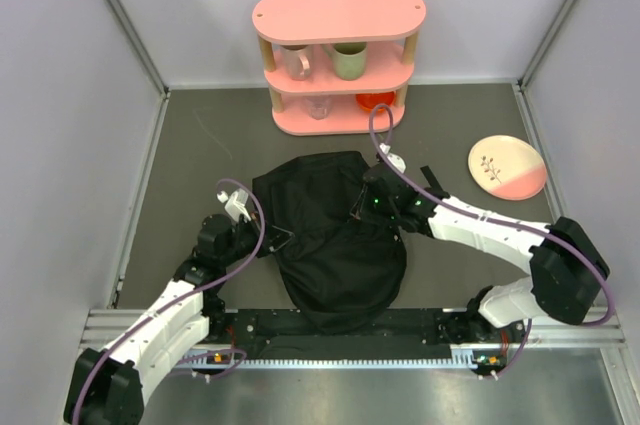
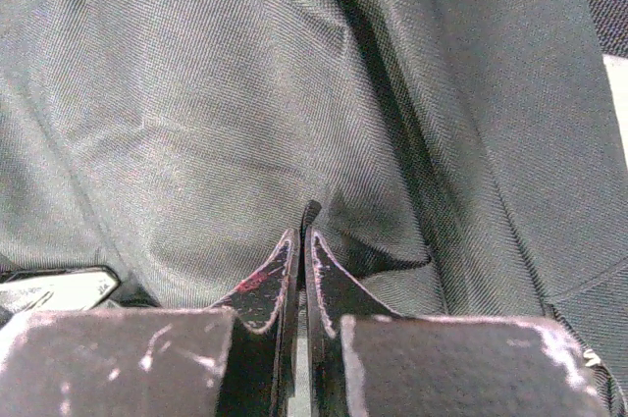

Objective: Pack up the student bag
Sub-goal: Zip the student bag at the center of the board.

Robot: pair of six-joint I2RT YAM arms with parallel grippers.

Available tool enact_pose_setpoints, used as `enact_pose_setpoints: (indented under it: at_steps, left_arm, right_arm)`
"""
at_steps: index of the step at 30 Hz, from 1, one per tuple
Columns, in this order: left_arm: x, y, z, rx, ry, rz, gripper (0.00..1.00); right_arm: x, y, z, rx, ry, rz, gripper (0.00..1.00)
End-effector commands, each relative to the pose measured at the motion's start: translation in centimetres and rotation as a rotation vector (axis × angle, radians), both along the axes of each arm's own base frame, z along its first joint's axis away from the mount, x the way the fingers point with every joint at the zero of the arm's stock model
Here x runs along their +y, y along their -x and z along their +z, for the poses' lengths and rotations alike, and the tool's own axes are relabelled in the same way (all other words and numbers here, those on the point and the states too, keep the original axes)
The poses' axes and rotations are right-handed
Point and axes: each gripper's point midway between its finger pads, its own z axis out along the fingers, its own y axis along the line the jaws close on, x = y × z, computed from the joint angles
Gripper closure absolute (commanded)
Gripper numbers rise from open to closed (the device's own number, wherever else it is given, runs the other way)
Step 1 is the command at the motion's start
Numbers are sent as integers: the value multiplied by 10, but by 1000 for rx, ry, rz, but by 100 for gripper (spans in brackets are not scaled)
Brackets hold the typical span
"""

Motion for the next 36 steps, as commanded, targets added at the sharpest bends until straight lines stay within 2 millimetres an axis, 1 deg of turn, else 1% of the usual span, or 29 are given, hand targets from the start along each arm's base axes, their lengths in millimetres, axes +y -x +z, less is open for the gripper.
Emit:
enact_pose_setpoints:
  at_steps: [1, 2, 4, 5, 7, 11, 17, 24, 31, 34, 35, 36]
  left_arm:
    - [0, -15, 35, -152, 39, 20, 100]
    - [0, -15, 35, -154, 36, 22, 100]
    - [1, -15, 35, -157, 33, 27, 100]
    - [2, -16, 35, -160, 31, 30, 100]
    - [2, -16, 35, -159, 29, 32, 100]
    - [2, -16, 35, -160, 27, 30, 100]
    - [2, -16, 36, -159, 25, 30, 100]
    - [3, -16, 35, -158, 21, 31, 100]
    - [4, -18, 36, -163, 14, 32, 100]
    - [3, -19, 37, -162, 12, 25, 100]
    - [3, -19, 38, -165, 10, 21, 100]
    - [2, -19, 38, -160, 10, 16, 100]
  right_arm:
    - [-19, -20, 13, -83, 29, -61, 100]
    - [-23, -20, 10, -81, 38, -67, 100]
    - [-29, -23, 11, -97, 48, -87, 100]
    - [-34, -22, 7, -94, 58, -97, 100]
    - [-42, -24, 8, -111, 69, -122, 100]
    - [-53, -24, 3, -112, 87, -149, 100]
    - [-70, -28, 0, -131, 115, -202, 100]
    - [-90, -32, -8, -134, 170, -252, 100]
    - [-99, -31, -14, -126, 187, -263, 100]
    - [-98, -29, -12, -122, 170, -257, 100]
    - [-100, -28, -7, -134, 159, -263, 100]
    - [-98, -27, -2, -141, 143, -254, 99]
